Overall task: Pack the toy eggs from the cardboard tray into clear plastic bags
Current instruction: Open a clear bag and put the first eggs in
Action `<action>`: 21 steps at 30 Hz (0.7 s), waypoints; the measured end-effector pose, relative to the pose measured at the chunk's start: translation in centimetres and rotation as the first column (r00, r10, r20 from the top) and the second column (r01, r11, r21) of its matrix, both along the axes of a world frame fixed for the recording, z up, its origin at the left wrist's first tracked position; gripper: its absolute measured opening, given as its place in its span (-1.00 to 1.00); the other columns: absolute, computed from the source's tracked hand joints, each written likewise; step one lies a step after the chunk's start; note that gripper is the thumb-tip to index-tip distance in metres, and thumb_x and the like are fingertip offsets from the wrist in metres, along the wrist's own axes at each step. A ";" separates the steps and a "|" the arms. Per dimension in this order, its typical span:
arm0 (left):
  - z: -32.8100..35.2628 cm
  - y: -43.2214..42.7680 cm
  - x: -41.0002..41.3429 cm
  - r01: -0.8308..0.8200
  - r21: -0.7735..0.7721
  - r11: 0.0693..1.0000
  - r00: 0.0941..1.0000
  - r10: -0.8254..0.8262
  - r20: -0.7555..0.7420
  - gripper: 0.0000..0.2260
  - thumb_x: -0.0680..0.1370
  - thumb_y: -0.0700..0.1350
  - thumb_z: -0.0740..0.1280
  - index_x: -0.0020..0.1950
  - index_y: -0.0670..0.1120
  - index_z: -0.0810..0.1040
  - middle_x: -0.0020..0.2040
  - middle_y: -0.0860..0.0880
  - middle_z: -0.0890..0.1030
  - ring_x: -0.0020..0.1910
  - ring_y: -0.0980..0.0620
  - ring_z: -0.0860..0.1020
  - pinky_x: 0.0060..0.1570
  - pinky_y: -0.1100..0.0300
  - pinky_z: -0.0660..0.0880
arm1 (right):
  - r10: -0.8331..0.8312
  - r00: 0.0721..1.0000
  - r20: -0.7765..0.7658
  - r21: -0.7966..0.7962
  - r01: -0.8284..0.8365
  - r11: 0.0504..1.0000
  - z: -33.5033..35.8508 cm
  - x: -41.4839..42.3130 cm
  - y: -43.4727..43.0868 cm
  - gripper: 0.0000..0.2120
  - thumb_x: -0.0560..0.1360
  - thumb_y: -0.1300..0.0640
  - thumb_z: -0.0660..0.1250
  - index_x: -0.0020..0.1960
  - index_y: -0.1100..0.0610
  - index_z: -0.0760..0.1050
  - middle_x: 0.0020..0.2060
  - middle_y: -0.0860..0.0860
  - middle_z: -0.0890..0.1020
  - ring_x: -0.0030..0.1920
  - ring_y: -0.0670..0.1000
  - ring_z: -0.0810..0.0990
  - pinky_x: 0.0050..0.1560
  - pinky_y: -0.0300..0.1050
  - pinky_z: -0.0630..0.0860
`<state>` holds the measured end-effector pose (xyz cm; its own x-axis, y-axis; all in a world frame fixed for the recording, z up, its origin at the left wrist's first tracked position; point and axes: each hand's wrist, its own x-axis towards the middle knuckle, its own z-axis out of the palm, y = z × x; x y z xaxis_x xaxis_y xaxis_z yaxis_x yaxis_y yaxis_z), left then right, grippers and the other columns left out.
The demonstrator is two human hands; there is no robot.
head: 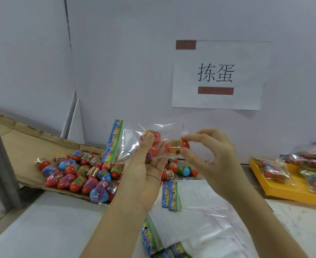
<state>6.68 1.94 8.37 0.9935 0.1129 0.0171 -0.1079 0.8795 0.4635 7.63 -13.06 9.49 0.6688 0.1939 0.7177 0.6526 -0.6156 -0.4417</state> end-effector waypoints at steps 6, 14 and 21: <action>0.0 -0.2 0.1 0.043 -0.016 0.999 0.999 -0.043 0.002 -0.73 0.29 -0.21 0.46 -0.03 -0.23 0.65 -0.02 -0.21 0.70 -0.04 -0.13 0.70 -0.14 0.00 0.66 | 0.043 0.998 -0.036 0.007 -0.043 0.999 1.0 -0.4 -1.2 -0.74 0.30 -0.33 0.16 -0.01 -0.39 0.37 -0.17 -0.38 0.50 -0.03 -0.24 0.45 0.11 0.21 0.40; -0.8 -1.6 0.1 0.054 0.018 0.998 0.998 -0.054 -0.010 -0.83 0.29 -0.21 0.44 -0.16 -0.22 0.65 -0.21 -0.17 0.71 -0.28 -0.04 0.70 -0.35 0.17 0.64 | 0.048 0.999 -0.003 -0.055 -0.048 0.997 0.3 -0.6 -0.1 -0.80 0.28 -0.22 0.40 -0.17 -0.42 0.41 -0.27 -0.47 0.54 -0.04 -0.28 0.44 0.08 -0.14 0.19; -1.2 -1.0 0.8 0.009 -0.019 1.000 0.996 -0.011 -0.091 -0.85 0.34 -0.26 0.41 -0.45 -0.19 0.64 -0.40 -0.08 0.65 -0.43 0.07 0.64 -0.39 0.21 0.62 | 0.146 0.988 -0.043 -0.041 -0.148 0.988 -1.0 0.2 0.9 -0.81 0.42 -0.02 0.47 -0.06 -0.30 0.57 -0.16 -0.50 0.54 0.05 -0.34 0.41 0.14 -0.06 0.29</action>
